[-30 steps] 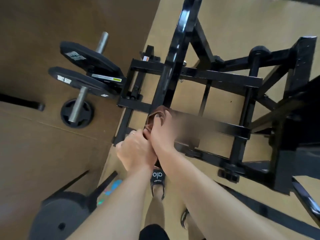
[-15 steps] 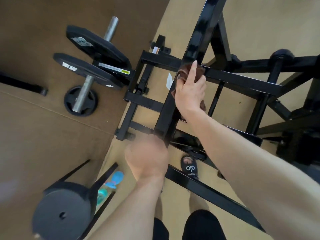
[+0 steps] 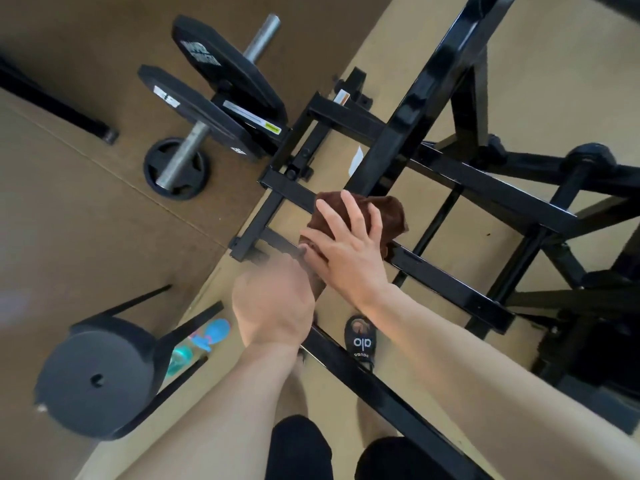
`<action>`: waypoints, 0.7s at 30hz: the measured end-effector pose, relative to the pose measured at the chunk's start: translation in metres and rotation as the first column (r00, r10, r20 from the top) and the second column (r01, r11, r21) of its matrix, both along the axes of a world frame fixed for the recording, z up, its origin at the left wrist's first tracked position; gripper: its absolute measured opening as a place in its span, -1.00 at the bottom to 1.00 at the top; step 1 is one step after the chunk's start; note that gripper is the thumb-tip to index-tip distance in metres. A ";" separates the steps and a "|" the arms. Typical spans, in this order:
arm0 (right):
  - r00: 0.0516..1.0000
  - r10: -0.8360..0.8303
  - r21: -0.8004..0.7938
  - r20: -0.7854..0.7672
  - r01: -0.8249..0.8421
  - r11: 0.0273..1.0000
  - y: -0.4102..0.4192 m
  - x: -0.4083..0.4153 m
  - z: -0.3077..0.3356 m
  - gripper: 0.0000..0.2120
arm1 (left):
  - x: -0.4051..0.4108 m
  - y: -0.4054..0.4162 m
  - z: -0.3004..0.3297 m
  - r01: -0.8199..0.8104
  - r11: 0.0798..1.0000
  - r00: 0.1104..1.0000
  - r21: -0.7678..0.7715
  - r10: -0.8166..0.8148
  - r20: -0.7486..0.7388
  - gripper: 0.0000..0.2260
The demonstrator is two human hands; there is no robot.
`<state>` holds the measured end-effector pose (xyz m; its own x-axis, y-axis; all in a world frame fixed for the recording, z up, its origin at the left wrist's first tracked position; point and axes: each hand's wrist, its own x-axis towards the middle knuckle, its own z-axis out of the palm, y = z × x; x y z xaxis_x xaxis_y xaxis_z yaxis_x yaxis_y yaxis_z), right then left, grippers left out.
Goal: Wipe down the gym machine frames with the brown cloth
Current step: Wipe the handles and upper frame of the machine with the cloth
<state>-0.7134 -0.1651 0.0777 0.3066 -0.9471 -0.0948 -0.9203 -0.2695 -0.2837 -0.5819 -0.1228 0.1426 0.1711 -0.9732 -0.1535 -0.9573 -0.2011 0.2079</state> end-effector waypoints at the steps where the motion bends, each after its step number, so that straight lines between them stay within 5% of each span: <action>1: 1.000 0.002 -0.011 0.008 -0.002 1.000 -0.009 -0.007 -0.001 -0.64 | 0.000 -0.001 0.000 -0.002 1.000 1.000 -0.002 0.002 0.005 -0.68; 9: 0.932 -0.361 -0.016 0.019 0.361 0.932 -0.101 -0.028 0.008 -0.50 | 0.002 -0.003 0.000 0.031 0.997 0.999 0.067 -0.032 0.009 -0.66; 16: 0.997 0.063 0.024 0.048 -0.065 0.998 0.023 0.006 0.014 -0.65 | 0.003 -0.003 0.000 -0.003 1.000 1.000 -0.001 0.003 -0.012 -0.62; 21: 0.994 0.102 0.041 0.028 -0.103 0.994 0.002 -0.008 0.007 -0.63 | 0.002 -0.002 0.001 0.002 1.000 1.000 -0.021 -0.002 -0.019 -0.64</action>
